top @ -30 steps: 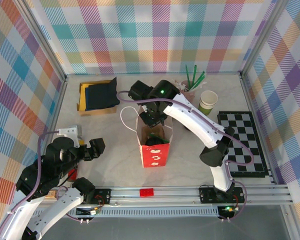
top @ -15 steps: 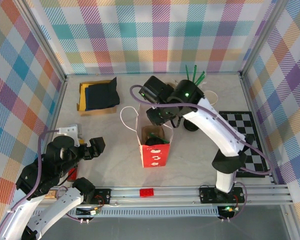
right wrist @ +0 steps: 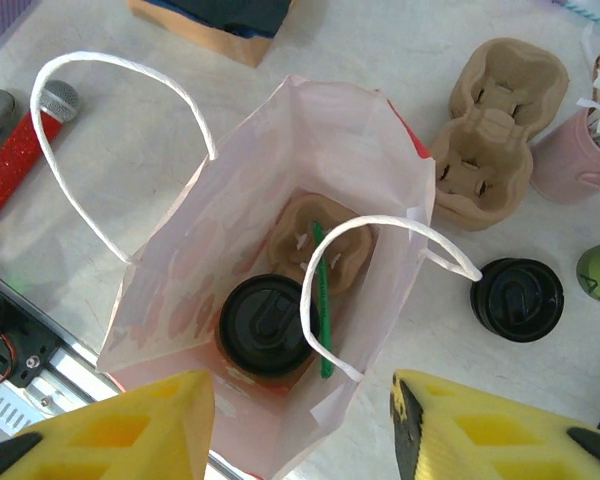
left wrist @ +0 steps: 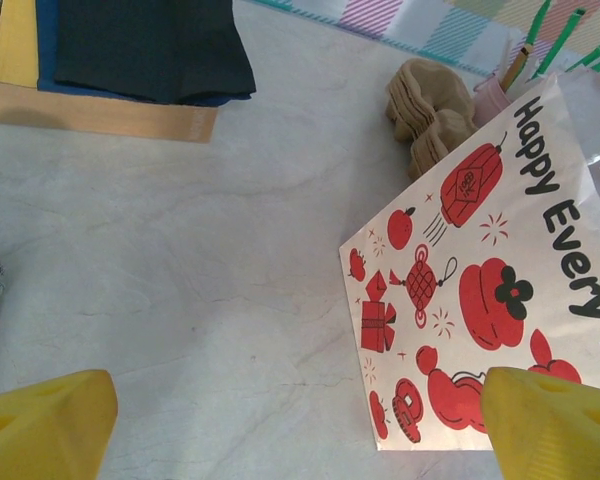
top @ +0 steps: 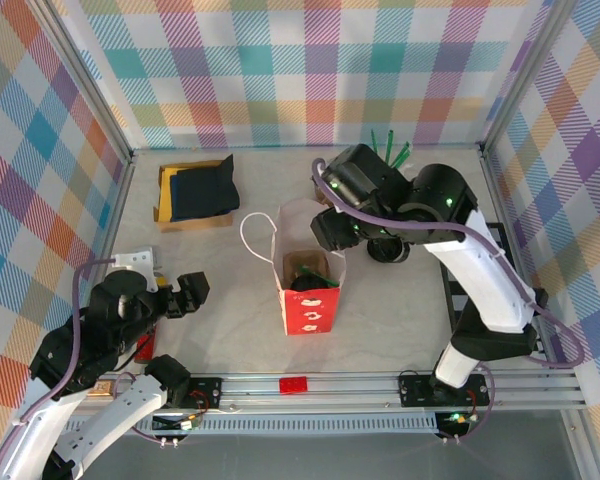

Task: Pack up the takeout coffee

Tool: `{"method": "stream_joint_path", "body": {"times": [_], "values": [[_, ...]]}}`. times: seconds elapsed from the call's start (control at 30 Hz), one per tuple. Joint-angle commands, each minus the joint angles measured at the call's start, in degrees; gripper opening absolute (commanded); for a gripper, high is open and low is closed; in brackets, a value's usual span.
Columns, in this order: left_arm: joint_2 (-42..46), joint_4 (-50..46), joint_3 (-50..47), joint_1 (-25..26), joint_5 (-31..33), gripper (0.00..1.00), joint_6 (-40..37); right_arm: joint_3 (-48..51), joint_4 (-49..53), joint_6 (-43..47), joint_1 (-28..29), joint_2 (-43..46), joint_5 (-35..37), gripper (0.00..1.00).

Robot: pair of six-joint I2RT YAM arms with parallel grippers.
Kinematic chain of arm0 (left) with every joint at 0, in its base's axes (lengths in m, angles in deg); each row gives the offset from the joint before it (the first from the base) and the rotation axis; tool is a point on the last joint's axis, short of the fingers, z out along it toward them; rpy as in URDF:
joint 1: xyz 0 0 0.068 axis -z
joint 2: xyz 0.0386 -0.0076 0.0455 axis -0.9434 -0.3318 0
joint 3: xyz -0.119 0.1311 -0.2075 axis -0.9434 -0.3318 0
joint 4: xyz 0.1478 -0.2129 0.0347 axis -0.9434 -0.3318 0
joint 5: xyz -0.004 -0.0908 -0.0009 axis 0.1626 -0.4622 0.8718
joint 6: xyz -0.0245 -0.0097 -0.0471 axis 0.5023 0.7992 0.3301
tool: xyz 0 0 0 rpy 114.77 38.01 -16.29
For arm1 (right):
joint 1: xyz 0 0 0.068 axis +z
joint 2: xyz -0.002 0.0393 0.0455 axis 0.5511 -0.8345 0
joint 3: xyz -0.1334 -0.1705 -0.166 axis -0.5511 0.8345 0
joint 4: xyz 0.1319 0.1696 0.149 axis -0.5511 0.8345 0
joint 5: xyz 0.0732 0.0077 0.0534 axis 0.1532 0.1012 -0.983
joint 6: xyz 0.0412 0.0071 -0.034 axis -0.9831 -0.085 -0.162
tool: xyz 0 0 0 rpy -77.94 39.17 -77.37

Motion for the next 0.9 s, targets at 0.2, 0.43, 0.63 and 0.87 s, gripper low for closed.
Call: {"method": "stream_joint_path", "body": {"times": [0.2,0.43,0.63,0.87], "values": [[-2.41,1.39,3.30,-0.60,0.88,0.94,-0.45,0.89,7.99,-1.55,0.42,5.85,2.82,0.68],[-4.69,2.52,4.80,-0.62,0.46,0.93,-0.60,7.06,3.50,-1.98,0.42,12.72,5.16,0.74],[-7.13,3.76,6.04,-0.63,0.34,0.94,-0.77,14.18,-0.07,-2.17,0.36,19.13,8.83,0.81],[-11.06,4.51,8.37,-0.62,0.77,0.94,-0.82,18.37,-1.35,-3.17,0.33,23.73,13.91,0.89]]}}
